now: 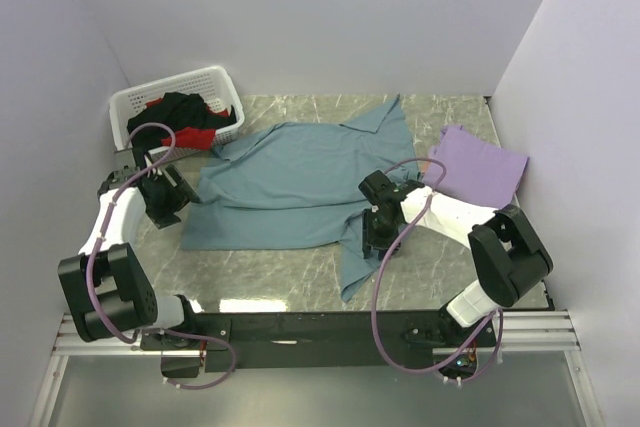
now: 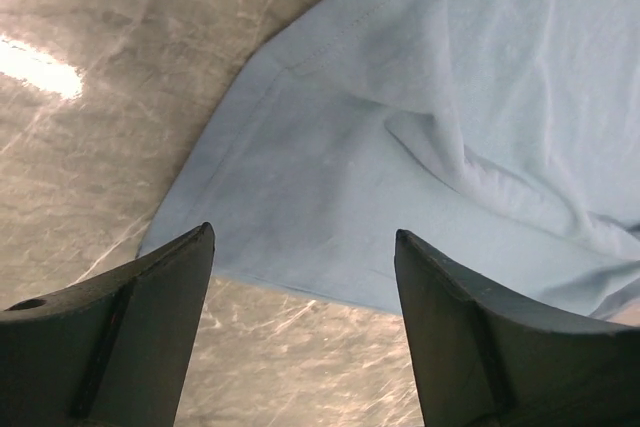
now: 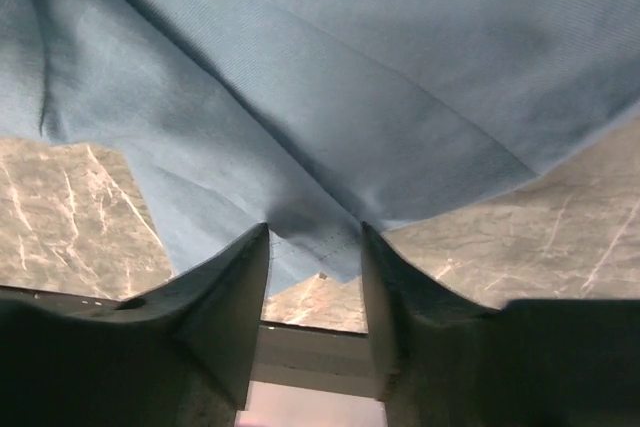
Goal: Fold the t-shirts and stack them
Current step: Flatten the tshirt out
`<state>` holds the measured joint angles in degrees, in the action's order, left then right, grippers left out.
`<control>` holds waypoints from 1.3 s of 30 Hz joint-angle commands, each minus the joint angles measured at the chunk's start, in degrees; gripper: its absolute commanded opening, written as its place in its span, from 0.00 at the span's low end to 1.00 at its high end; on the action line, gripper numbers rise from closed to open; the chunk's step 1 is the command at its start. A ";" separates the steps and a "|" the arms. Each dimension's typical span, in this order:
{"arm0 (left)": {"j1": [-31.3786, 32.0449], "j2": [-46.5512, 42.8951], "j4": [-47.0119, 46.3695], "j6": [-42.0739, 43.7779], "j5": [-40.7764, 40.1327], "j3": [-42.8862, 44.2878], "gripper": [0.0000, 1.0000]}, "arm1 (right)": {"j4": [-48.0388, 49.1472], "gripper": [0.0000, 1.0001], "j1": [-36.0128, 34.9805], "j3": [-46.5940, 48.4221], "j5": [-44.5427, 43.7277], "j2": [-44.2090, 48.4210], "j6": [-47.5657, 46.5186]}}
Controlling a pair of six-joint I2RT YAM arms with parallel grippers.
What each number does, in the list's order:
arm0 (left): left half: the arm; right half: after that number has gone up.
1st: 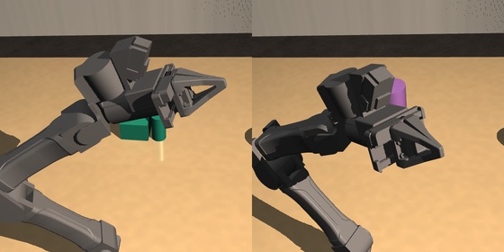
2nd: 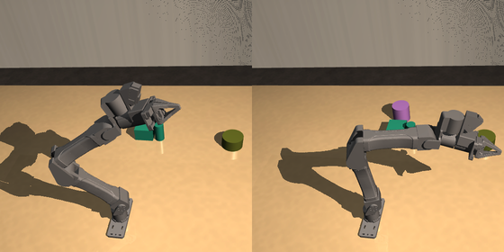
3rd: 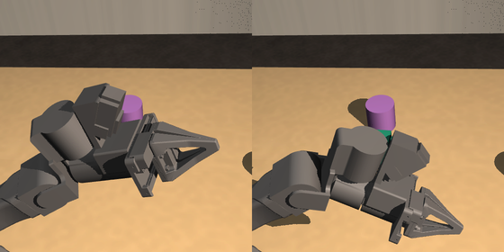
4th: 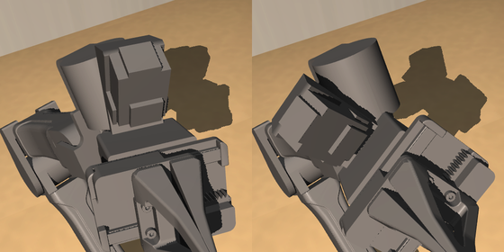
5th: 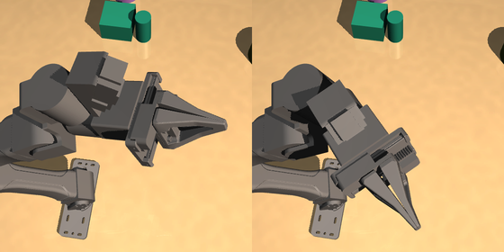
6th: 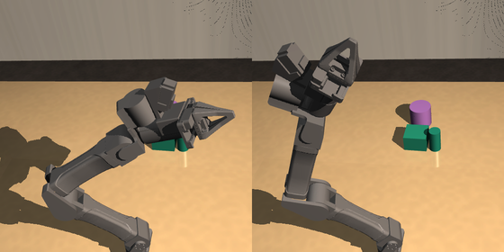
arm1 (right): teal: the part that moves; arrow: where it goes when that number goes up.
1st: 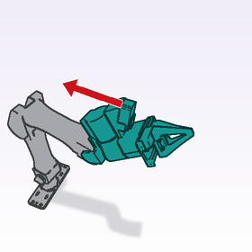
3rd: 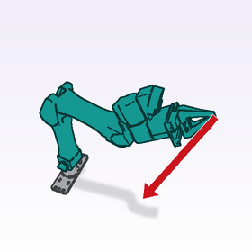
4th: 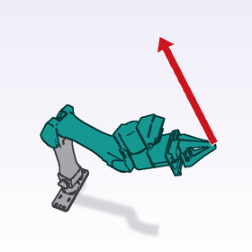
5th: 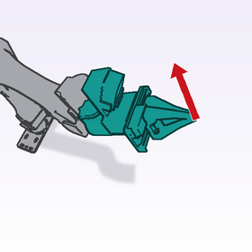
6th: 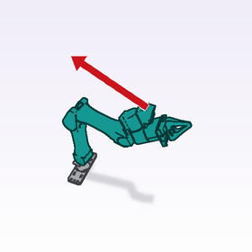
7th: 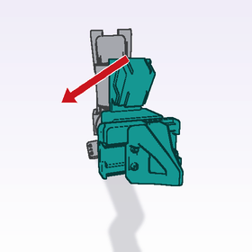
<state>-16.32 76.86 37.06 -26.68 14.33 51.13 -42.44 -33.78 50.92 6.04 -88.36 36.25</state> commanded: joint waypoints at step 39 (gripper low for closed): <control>-3.20 -6.20 -1.90 -3.29 3.96 -4.03 0.78 | -2.74 0.37 -5.77 -0.90 -7.10 0.38 1.55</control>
<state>-19.31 72.14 36.21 -29.65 17.78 46.83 -46.00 -39.35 50.72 0.93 -88.20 37.10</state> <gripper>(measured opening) 0.777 0.366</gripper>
